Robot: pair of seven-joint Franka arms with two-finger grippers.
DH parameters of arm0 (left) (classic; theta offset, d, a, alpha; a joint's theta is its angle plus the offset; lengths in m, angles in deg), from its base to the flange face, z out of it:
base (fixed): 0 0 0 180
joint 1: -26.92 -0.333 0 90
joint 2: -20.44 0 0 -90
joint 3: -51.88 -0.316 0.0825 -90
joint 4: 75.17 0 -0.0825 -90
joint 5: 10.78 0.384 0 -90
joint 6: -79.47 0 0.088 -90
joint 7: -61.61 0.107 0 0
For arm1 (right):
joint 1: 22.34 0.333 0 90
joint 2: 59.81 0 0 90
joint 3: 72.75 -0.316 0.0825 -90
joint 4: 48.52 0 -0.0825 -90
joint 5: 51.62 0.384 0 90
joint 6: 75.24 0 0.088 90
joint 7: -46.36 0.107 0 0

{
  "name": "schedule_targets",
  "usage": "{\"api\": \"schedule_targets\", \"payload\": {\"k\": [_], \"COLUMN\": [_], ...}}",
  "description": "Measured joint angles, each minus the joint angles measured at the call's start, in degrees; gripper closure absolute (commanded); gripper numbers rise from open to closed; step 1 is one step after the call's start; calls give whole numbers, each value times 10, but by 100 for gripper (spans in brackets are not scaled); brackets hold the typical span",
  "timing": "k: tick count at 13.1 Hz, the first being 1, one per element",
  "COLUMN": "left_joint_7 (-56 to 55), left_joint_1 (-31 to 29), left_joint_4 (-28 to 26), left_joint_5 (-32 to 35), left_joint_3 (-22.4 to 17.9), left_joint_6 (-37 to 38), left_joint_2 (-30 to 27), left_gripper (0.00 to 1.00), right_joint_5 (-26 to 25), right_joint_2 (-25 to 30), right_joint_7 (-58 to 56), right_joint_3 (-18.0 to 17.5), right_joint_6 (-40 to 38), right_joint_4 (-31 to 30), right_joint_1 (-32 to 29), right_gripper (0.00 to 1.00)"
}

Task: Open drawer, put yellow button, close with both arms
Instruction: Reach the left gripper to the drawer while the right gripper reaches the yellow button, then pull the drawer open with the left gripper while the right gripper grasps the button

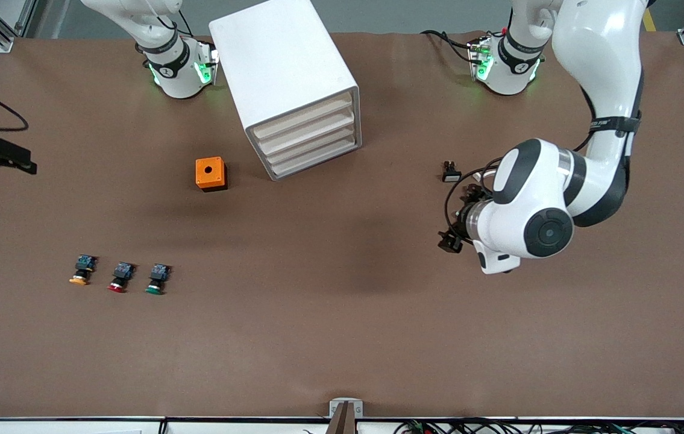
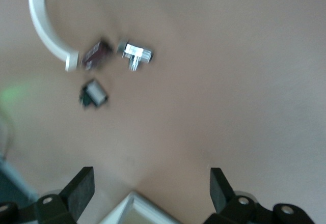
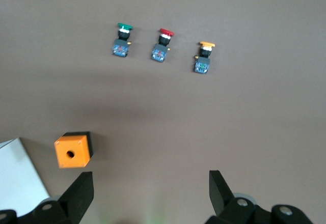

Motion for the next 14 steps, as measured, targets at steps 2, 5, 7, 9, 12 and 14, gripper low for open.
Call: {"api": "schedule_targets", "payload": {"k": [2, 5, 7, 9, 12, 14], "left_joint_7": [-63, -155, -243, -335, -437, -494], "left_joint_1": [15, 36, 57, 85, 113, 116], "left_joint_4": [-1, -2, -2, -2, -1, -2], "left_joint_5": [-39, -127, -165, -208, -276, -330], "left_joint_3": [0, 1, 1, 1, 1, 1], "left_joint_6": [39, 72, 80, 81, 80, 81], "left_joint_2": [18, 46, 61, 69, 71, 74], "left_gripper": [0, 0, 22, 38, 39, 39], "right_joint_5": [-17, -34, -35, -35, -35, -34], "right_joint_2": [-44, -101, -131, -157, -198, -219], "right_joint_7": [-1, -3, -4, -4, -3, 22], "right_joint_3": [1, 1, 2, 2, 2, 2], "right_joint_6": [42, 112, 152, 206, 289, 332], "right_joint_4": [-1, -3, -6, -18, -53, -77], "right_joint_1": [-7, -25, -34, -45, -61, -62], "right_gripper": [0, 0, 0, 0, 0, 0]}}
